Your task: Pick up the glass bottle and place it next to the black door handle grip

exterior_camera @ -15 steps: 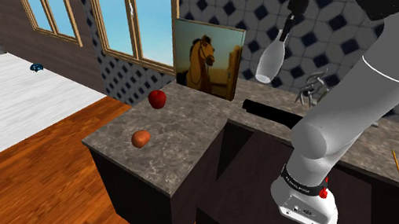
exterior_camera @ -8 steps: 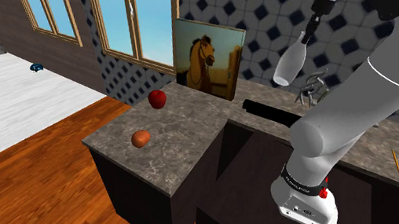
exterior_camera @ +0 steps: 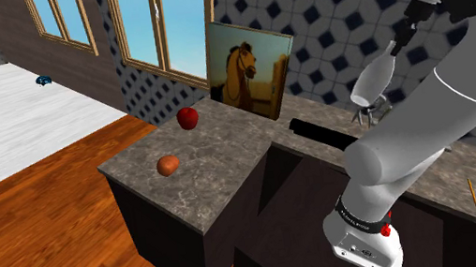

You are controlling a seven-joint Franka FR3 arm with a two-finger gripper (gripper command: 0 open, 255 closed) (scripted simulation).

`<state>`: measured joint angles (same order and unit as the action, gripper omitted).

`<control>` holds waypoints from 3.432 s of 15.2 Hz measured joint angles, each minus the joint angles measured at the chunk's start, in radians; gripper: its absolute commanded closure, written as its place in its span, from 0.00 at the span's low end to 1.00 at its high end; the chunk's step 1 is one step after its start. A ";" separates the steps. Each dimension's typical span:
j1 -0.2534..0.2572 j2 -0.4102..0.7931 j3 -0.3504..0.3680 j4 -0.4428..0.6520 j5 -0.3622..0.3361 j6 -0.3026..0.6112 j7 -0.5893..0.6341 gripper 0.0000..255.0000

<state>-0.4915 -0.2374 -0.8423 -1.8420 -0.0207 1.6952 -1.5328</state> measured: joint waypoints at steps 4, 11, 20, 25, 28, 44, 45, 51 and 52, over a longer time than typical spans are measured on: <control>-0.020 0.070 -0.103 0.068 0.041 -0.027 -0.133 1.00; -0.107 0.286 -0.284 0.213 0.211 -0.098 -0.412 1.00; -0.526 0.649 -0.258 0.506 0.508 -0.256 -0.739 1.00; -0.522 0.659 -0.255 0.452 0.515 -0.204 -0.760 1.00; -0.508 0.656 -0.258 0.406 0.514 -0.164 -0.769 1.00; -0.463 0.677 -0.244 0.202 0.541 0.035 -0.817 1.00; -0.457 0.675 -0.245 0.184 0.542 0.050 -0.820 1.00; -0.462 0.700 -0.227 0.130 0.570 0.114 -0.846 1.00; -0.458 0.701 -0.226 0.116 0.572 0.128 -0.849 1.00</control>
<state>-0.9498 0.4634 -1.0680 -1.7262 0.5518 1.8227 -2.3821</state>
